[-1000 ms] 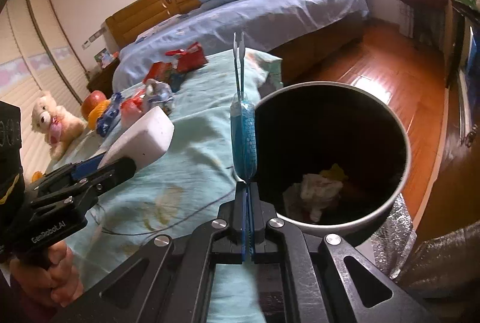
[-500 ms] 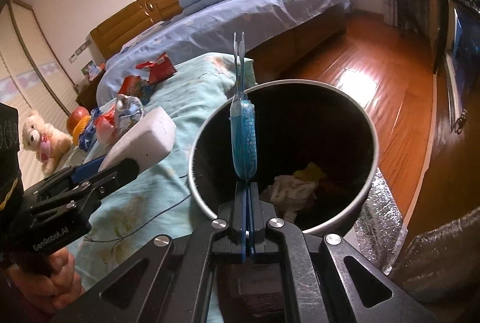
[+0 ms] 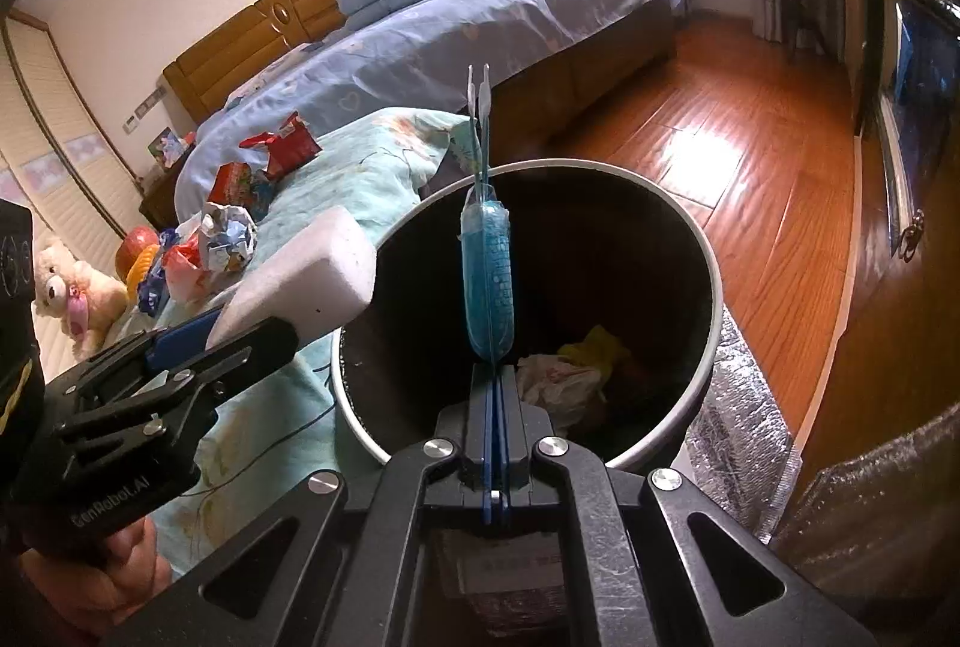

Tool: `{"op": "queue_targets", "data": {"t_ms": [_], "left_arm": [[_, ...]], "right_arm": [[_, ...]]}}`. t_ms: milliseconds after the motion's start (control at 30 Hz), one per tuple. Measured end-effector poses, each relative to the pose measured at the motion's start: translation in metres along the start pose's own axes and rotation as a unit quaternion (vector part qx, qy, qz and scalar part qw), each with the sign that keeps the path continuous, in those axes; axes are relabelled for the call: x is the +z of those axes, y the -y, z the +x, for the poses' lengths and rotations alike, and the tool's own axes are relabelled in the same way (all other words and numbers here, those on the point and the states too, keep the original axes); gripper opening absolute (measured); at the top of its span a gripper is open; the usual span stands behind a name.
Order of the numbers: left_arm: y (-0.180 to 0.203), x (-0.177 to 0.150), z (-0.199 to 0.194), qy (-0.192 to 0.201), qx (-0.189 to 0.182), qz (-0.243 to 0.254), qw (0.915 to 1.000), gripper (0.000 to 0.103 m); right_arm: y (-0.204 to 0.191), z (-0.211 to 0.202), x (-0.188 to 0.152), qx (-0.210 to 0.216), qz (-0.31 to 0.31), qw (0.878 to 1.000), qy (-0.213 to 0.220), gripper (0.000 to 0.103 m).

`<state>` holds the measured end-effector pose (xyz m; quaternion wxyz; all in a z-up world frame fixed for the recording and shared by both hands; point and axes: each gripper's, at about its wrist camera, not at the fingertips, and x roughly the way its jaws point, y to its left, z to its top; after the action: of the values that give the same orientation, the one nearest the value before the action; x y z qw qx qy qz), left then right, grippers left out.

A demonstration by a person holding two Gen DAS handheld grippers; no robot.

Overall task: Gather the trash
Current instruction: 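Carry the toothbrush and sponge over the trash bin with both tools, then open both tools to drop the toothbrush and sponge into the bin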

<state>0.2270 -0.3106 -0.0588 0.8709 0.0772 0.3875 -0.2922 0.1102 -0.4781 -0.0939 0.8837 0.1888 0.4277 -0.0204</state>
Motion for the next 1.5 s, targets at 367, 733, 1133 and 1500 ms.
{"op": "queue_targets", "data": {"t_ms": [367, 733, 1133, 1500], "left_arm": [[0.006, 0.004, 0.008, -0.004, -0.004, 0.005, 1.0000, 0.051], [0.008, 0.007, 0.012, -0.002, -0.004, 0.006, 1.0000, 0.053], [-0.004, -0.001, -0.002, 0.004, 0.000, -0.011, 0.9999, 0.073], [-0.061, -0.031, -0.040, 0.010, 0.043, -0.074, 0.9963, 0.079]], "right_arm": [[0.004, 0.004, 0.005, -0.002, 0.005, 1.000, -0.006, 0.000], [0.009, 0.007, 0.010, -0.006, 0.009, 1.000, -0.012, 0.001], [0.004, 0.001, 0.012, -0.020, -0.003, 1.000, 0.006, 0.025], [-0.027, -0.004, 0.011, 0.012, -0.005, 0.999, 0.033, 0.074]]}}
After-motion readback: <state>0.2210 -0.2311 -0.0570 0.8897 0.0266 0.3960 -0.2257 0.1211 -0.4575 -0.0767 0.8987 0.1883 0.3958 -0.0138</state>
